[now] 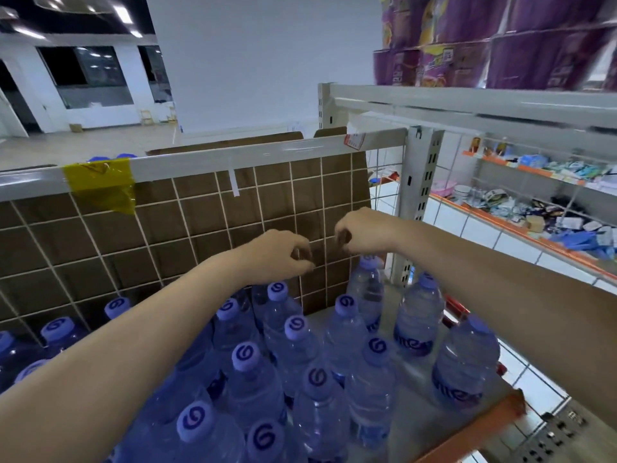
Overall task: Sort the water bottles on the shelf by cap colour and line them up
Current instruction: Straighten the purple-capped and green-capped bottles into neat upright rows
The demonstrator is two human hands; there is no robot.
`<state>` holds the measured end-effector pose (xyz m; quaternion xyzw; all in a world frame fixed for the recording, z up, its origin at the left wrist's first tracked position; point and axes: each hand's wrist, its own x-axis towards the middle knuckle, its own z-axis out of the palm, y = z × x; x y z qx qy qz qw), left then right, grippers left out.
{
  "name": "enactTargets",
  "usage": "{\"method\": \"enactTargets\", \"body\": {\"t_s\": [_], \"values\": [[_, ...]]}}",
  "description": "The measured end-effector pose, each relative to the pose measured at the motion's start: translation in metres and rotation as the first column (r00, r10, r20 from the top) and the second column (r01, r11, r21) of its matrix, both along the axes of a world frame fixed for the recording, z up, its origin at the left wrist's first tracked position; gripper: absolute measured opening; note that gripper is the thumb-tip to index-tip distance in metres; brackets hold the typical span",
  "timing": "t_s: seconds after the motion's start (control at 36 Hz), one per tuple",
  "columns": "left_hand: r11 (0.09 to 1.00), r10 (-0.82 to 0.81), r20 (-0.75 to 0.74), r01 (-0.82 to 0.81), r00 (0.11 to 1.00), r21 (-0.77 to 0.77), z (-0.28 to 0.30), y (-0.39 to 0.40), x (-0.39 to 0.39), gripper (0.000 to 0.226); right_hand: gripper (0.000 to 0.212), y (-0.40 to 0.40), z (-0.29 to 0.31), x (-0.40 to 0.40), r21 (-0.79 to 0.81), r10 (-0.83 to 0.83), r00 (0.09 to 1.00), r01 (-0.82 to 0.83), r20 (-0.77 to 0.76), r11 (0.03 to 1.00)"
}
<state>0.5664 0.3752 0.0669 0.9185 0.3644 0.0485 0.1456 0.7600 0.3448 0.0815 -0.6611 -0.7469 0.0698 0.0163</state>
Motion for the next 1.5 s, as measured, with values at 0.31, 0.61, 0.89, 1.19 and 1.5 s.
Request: {"method": "enactTargets", "body": {"t_s": [0.31,0.61,0.89,1.19,1.5], "values": [[0.964,-0.207,-0.237,0.156,0.949,-0.216,-0.021,-0.051,0.051,0.054,0.041,-0.004,-0.040,0.033,-0.121,-0.079,0.993,0.089,0.084,0.989],[0.979,-0.095,-0.079,0.079,0.992,-0.185,-0.017,-0.032,0.048,0.024,0.023,0.017,-0.045,0.022,-0.066,0.047,0.996,-0.052,-0.075,0.996],[0.987,0.010,-0.062,-0.019,0.998,-0.159,-0.023,-0.009,0.042,0.014,0.031,0.051,-0.049,0.000,-0.084,0.166,0.981,-0.175,-0.105,0.981],[0.992,0.039,-0.074,-0.047,0.996,-0.114,-0.042,-0.002,0.038,0.037,0.030,0.066,-0.053,-0.014,-0.132,0.281,0.941,-0.308,-0.187,0.942],[0.992,0.062,-0.042,-0.066,0.997,-0.103,-0.048,-0.003,0.038,0.048,0.037,0.073,-0.057,-0.012,-0.181,0.216,0.945,-0.264,-0.245,0.948]]}}
